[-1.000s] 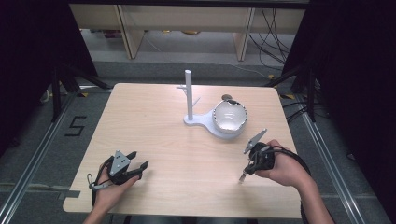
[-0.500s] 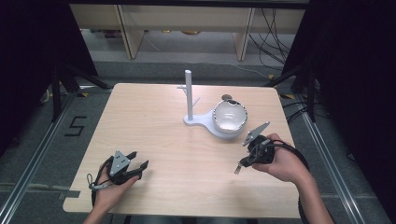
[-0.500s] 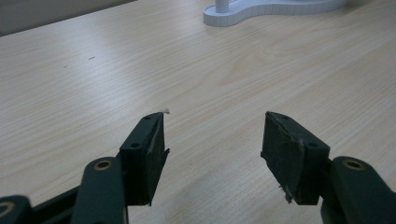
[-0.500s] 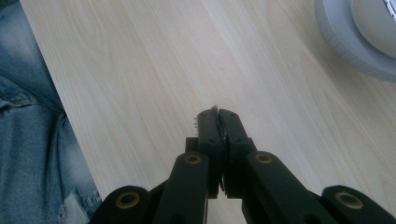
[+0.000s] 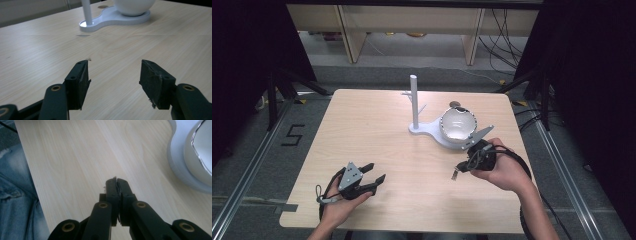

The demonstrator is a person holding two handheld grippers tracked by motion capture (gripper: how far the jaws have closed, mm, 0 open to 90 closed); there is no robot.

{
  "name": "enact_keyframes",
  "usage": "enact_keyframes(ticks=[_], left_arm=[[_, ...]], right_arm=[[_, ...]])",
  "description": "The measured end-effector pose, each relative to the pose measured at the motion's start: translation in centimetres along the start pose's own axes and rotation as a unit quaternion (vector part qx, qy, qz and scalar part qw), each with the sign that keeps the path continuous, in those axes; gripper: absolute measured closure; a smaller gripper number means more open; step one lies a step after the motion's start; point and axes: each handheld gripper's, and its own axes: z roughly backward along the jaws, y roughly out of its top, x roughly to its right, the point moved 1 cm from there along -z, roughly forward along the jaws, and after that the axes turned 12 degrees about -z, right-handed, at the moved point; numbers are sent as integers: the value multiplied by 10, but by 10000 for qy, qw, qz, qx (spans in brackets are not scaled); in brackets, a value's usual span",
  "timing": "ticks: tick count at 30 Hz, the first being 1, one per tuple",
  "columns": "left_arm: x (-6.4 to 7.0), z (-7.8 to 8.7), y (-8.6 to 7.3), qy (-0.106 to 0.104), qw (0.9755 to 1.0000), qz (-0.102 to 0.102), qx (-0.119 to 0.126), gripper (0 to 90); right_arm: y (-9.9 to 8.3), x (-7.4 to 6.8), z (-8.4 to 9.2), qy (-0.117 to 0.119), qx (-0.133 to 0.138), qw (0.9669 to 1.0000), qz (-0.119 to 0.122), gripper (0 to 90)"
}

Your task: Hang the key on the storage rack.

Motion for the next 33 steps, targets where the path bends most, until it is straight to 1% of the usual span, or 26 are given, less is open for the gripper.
enact_keyframes(ticks=[1, 2, 3, 4, 6, 7, 8, 9, 10, 11, 12, 13, 14, 16, 17, 19, 20, 21, 22, 23, 25, 26, 30, 31, 32, 33], left_arm=[[3, -1, 5, -107, 9999, 12, 93, 399], [3, -1, 5, -107, 9999, 12, 93, 400], [5, -2, 8, -184, 9996, 49, 193, 400], [7, -1, 11, -227, 9996, 17, 193, 403], [8, -2, 15, -276, 9994, -17, 222, 404], [10, -3, 19, -322, 9991, -20, 269, 408], [10, -4, 21, -379, 9987, 1, 349, 409], [10, -4, 21, -379, 9987, 1, 349, 411], [11, -5, 23, -399, 9985, -8, 365, 411], [13, -7, 26, -456, 9982, -54, 377, 413], [13, -7, 26, -456, 9982, -54, 377, 413], [16, -8, 31, -502, 9981, -117, 337, 414], [16, -8, 31, -502, 9981, -117, 337, 414], [19, -11, 34, -580, 9976, -151, 349, 414], [22, -14, 38, -691, 9968, -135, 368, 416], [24, -16, 41, -739, 9965, -159, 365, 426], [26, -18, 43, -805, 9956, -176, 436, 426], [29, -22, 50, -885, 9949, -249, 420, 433], [29, -22, 50, -885, 9949, -249, 420, 433], [32, -27, 56, -970, 9936, -275, 507, 434], [33, -29, 60, -990, 9935, -303, 476, 434], [36, -35, 67, -1037, 9928, -278, 539, 435], [39, -43, 76, -1097, 9916, -270, 628, 441], [43, -48, 81, -1097, 9915, -288, 639, 443], [43, -48, 81, -1097, 9915, -288, 639, 445], [45, -51, 84, -1109, 9912, -293, 666, 448]], right_arm=[[4, -4, -1, 101, 106, 9999, -67, 893], [4, -4, -1, 101, 106, 9999, -67, 893], [6, -3, -2, 61, 224, 9997, 18, 894], [9, -6, -6, 51, 405, 9992, -51, 893], [10, -7, -6, 86, 392, 9992, -74, 893], [13, -8, -8, 156, 465, 9988, -83, 893], [14, -10, -8, 121, 512, 9986, -115, 894], [14, -10, -8, 121, 512, 9986, -115, 894], [16, -9, -9, 163, 620, 9979, 4, 893], [18, -10, -11, 190, 755, 9970, -39, 893], [18, -10, -11, 190, 755, 9970, -39, 893], [20, -10, -12, 156, 806, 9966, -56, 894], [20, -11, -13, 246, 894, 9956, -105, 894], [21, -11, -13, 258, 907, 9955, -76, 893], [23, -10, -14, 262, 1092, 9937, 34, 893], [23, -12, -15, 344, 1179, 9924, -116, 893], [23, -12, -15, 344, 1179, 9924, -116, 893], [24, -13, -15, 366, 1272, 9912, -79, 894], [25, -13, -16, 337, 1368, 9900, -31, 893], [25, -14, -16, 353, 1398, 9895, -80, 894], [26, -15, -16, 341, 1421, 9892, -68, 893], [27, -16, -16, 345, 1525, 9877, -73, 893], [28, -19, -16, 409, 1582, 9865, -81, 893], [29, -20, -16, 371, 1702, 9847, -46, 894], [29, -20, -16, 371, 1702, 9847, -46, 894], [30, -22, -18, 404, 1796, 9829, -20, 894]])
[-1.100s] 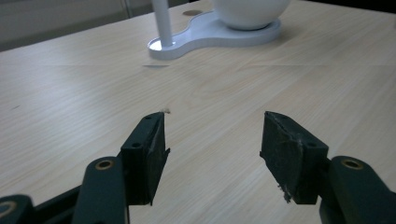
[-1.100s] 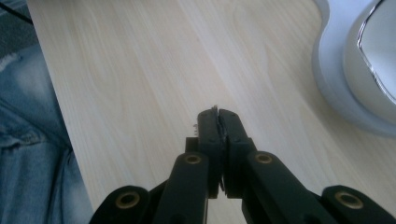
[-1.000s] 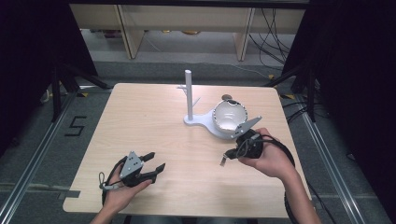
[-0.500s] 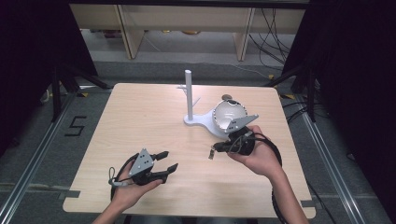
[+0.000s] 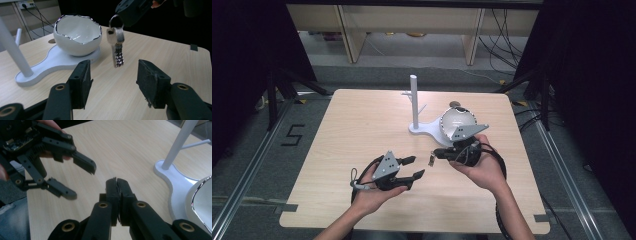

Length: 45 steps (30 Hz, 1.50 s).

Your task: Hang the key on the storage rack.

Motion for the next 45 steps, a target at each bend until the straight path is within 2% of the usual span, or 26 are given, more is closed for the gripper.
enact_keyframes(ticks=[4, 5, 7, 8, 11, 12, 14, 17, 18, 19, 20, 25, 27, 28, 30, 31, 38, 39, 41, 42, 43, 45], left_arm=[[5, -13, 5, 16, 10000, -77, 34, 457], [5, -13, 5, 16, 10000, -77, 34, 458], [7, -17, 7, 74, 9999, -142, 11, 463], [7, -21, 9, 138, 9998, -153, 22, 467], [8, -24, 10, 178, 9997, -159, 46, 478], [8, -26, 12, 268, 9994, -217, 27, 504], [8, -27, 12, 371, 9990, -264, 24, 543], [7, -28, 12, 413, 9988, -255, 29, 622], [7, -28, 12, 430, 9987, -271, 3, 622], [7, -29, 11, 478, 9984, -286, 28, 668], [7, -28, 11, 494, 9983, -296, -17, 685], [4, -29, 9, 584, 9981, -199, -21, 750], [3, -30, 9, 582, 9981, -180, 46, 788], [3, -28, 9, 595, 9981, -182, -36, 803], [3, -28, 9, 590, 9981, -157, -54, 807], [2, -26, 10, 612, 9979, -209, -91, 808], [-1, -24, 13, 631, 9974, -278, -187, 810], [-1, -24, 13, 632, 9974, -284, -213, 810], [-2, -23, 12, 632, 9972, -298, -275, 810], [-3, -23, 12, 639, 9971, -294, -289, 810], [-4, -23, 12, 641, 9970, -293, -316, 810], [-6, -22, 12, 664, 9968, -288, -343, 811]], right_arm=[[2, -1, -1, 2, 113, 9999, 41, 894], [2, -2, -1, -42, 127, 9999, -15, 894], [2, -3, -1, -15, 161, 9999, -33, 894], [3, -2, -2, -10, 224, 9997, 80, 894], [3, -3, -4, 28, 216, 9998, 30, 894], [3, -4, -6, 63, 244, 9997, -29, 894], [3, -4, -5, 72, 206, 9998, 7, 893], [4, -5, -5, 58, 257, 9997, -24, 893], [4, -5, -5, 58, 257, 9997, -24, 893], [5, -3, -4, 33, 292, 9995, 76, 894], [5, -3, -4, 37, 296, 9995, 76, 894], [5, -4, -5, 57, 324, 9994, 45, 894], [5, -4, -5, 56, 344, 9994, 30, 894], [5, -5, -6, 101, 300, 9995, -6, 894], [5, -5, -7, 143, 323, 9994, 3, 893], [5, -6, -8, 161, 338, 9993, -68, 893], [6, -3, -8, 208, 482, 9986, -62, 888], [5, -5, -8, 261, 491, 9982, -210, 887], [6, -3, -7, 262, 550, 9981, -125, 874], [6, -3, -6, 259, 554, 9978, -253, 798], [6, -3, -7, 335, 631, 9972, -243, 781], [6, -2, -7, 335, 639, 9971, -226, 763]])
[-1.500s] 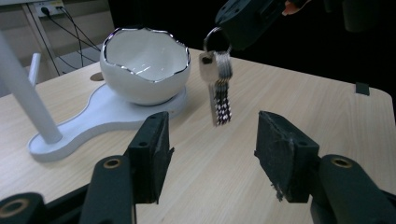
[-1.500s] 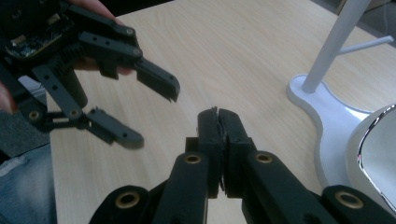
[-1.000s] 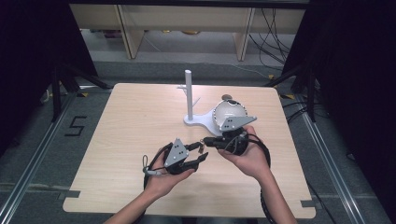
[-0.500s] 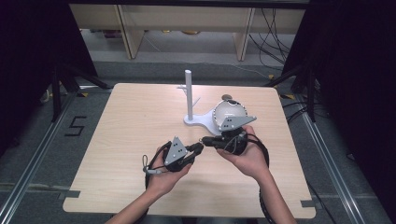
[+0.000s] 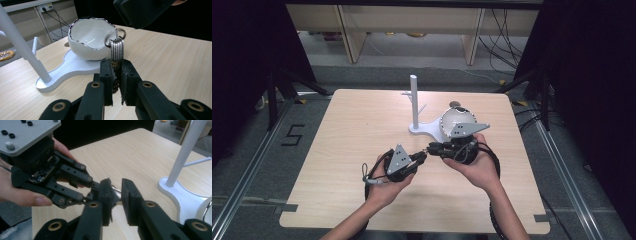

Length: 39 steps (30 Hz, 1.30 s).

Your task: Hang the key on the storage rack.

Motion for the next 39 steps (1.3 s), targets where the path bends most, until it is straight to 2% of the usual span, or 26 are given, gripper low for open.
enact_keyframes(ticks=[1, 3, 4, 7, 9, 10, 14, 18, 20, 21, 22, 23, 24, 25, 27, 28, 29, 30, 31, 32, 33, 34, 35, 37, 38, 39], left_arm=[[-1, 1, 0, 8, 10000, 2, -22, 811], [-6, 2, -2, 39, 9999, -8, -145, 811], [-8, 3, -2, 69, 9998, -61, -187, 811], [-12, 4, -3, 69, 9995, -103, -302, 811], [-16, 4, -3, 104, 9992, -161, -362, 811], [-20, 4, -3, 139, 9989, -181, -409, 811], [-25, 3, -3, 186, 9986, -211, -454, 811], [-34, -1, -3, 252, 9979, -256, -534, 810], [-39, -1, -2, 307, 9975, -271, -571, 810], [-43, 0, -1, 369, 9971, -273, -599, 810], [-43, 0, -1, 369, 9971, -273, -599, 810], [-47, 2, -1, 402, 9968, -286, -633, 810], [-49, 4, -1, 433, 9964, -291, -675, 811], [-55, 7, -1, 444, 9952, -326, -805, 810], [-57, 9, -1, 473, 9946, -326, -866, 810], [-61, 11, 0, 472, 9935, -363, -972, 810], [-68, 14, 0, 427, 9907, -495, -1192, 810], [-72, 15, 1, 448, 9893, -503, -1290, 810], [-72, 15, 1, 448, 9893, -503, -1290, 810], [-82, 16, 4, 420, 9868, -581, -1449, 810], [-82, 16, 4, 420, 9868, -581, -1449, 810], [-90, 17, 5, 399, 9849, -636, -1561, 810], [-100, 17, 8, 370, 9816, -687, -1742, 810], [-104, 16, 9, 403, 9815, -578, -1781, 810], [-109, 15, 10, 285, 9767, -649, -2024, 810], [-118, 11, 10, 192, 9720, -618, -2258, 810]], right_arm=[[-1, 0, 4, -93, 53, 9999, -93, 736], [-3, 4, 7, -75, 217, 9997, -4, 729], [-5, 3, 10, -85, 183, 9996, -215, 728], [-10, 9, 16, -81, 303, 9993, -213, 721], [-16, 12, 24, -131, 363, 9986, -356, 714], [-26, 20, 33, -192, 448, 9979, -430, 708], [-40, 29, 43, -281, 586, 9962, -584, 699], [-65, 41, 53, -372, 702, 9922, -958, 686], [-78, 49, 56, -511, 739, 9916, -926, 678], [-92, 50, 57, -518, 724, 9888, -1200, 674], [-92, 50, 57, -518, 724, 9888, -1200, 674], [-103, 55, 58, -621, 722, 9886, -1162, 669], [-109, 54, 58, -645, 693, 9868, -1312, 669], [-113, 57, 57, -700, 786, 9875, -1175, 669], [-117, 58, 58, -686, 793, 9872, -1201, 668], [-121, 56, 58, -697, 760, 9852, -1368, 668], [-128, 59, 56, -671, 791, 9854, -1348, 668], [-130, 56, 56, -661, 708, 9827, -1576, 668], [-130, 56, 56, -661, 708, 9827, -1576, 668], [-134, 60, 53, -674, 776, 9844, -1428, 668], [-134, 60, 53, -674, 776, 9844, -1428, 668], [-135, 61, 53, -713, 684, 9856, -1371, 668], [-137, 59, 51, -687, 651, 9838, -1520, 668], [-138, 59, 50, -667, 609, 9832, -1583, 668], [-138, 62, 51, -750, 586, 9851, -1435, 668], [-140, 63, 48, -723, 645, 9849, -1435, 668]])
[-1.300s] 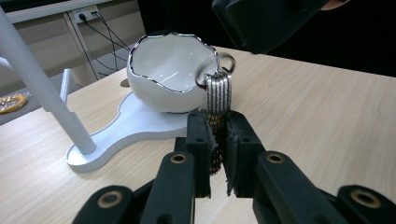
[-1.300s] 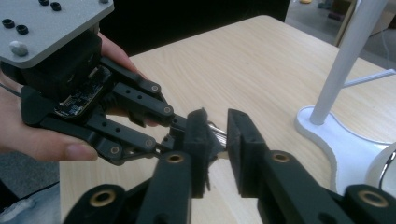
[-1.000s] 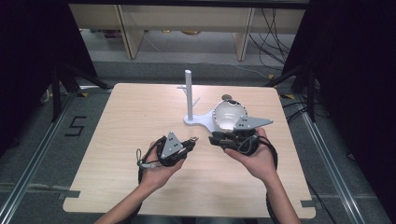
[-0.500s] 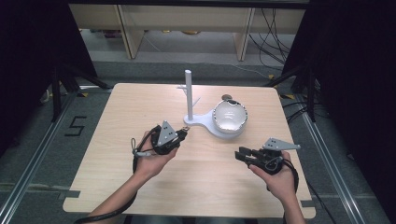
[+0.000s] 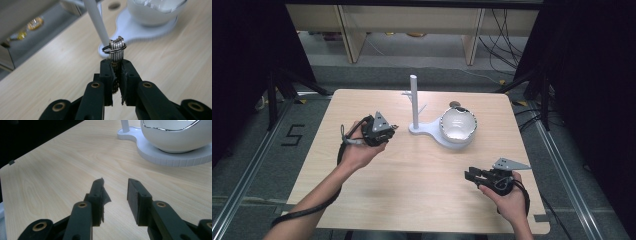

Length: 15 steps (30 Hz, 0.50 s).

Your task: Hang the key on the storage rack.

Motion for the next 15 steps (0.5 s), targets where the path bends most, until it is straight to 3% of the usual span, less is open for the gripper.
enact_keyframes(ticks=[2, 3, 4, 5, 7, 8, 9, 10, 11, 12, 13, 14, 15], left_arm=[[-9, -2, 1, -193, 9989, -43, -429, 810], [-14, -3, 1, -304, 9975, -78, -632, 810], [-17, -4, 1, -429, 9956, -95, -823, 810], [-21, -5, 1, -597, 9923, -138, -1075, 810], [-26, -6, 1, -872, 9837, -229, -1555, 810], [-28, -7, 1, -1049, 9770, -277, -1835, 809], [-29, -9, 0, -1171, 9724, -291, -1998, 809], [-29, -9, 0, -1171, 9724, -291, -1998, 809], [-27, -12, -2, -1294, 9662, -171, -2223, 809], [-28, -13, -3, -1451, 9561, -251, -2535, 809], [-26, -16, -5, -1498, 9523, -193, -2651, 809], [-26, -20, -8, -1635, 9395, -302, -2995, 809], [-26, -20, -8, -1635, 9395, -302, -2995, 809]], right_arm=[[0, 1, 1, 0, -20, 10000, -20, 668], [-2, -2, 1, 68, -82, 9996, -280, 668], [-2, -1, 1, 66, -65, 9996, -274, 668], [0, 2, 1, -20, 10, 10000, -29, 669], [0, 2, 3, -55, -50, 10000, -41, 669], [0, 2, 2, -24, -42, 10000, -58, 669], [0, 3, 2, -31, 15, 10000, 2, 669], [0, 3, 2, -31, 15, 10000, 2, 669], [0, 2, 2, 8, -22, 10000, -57, 670], [0, 2, 1, -9, -33, 9999, -96, 670], [0, 2, 1, -8, -30, 10000, -82, 671], [0, 1, 2, 47, -53, 9999, -89, 671], [0, 1, 2, 47, -53, 9999, -89, 671]])
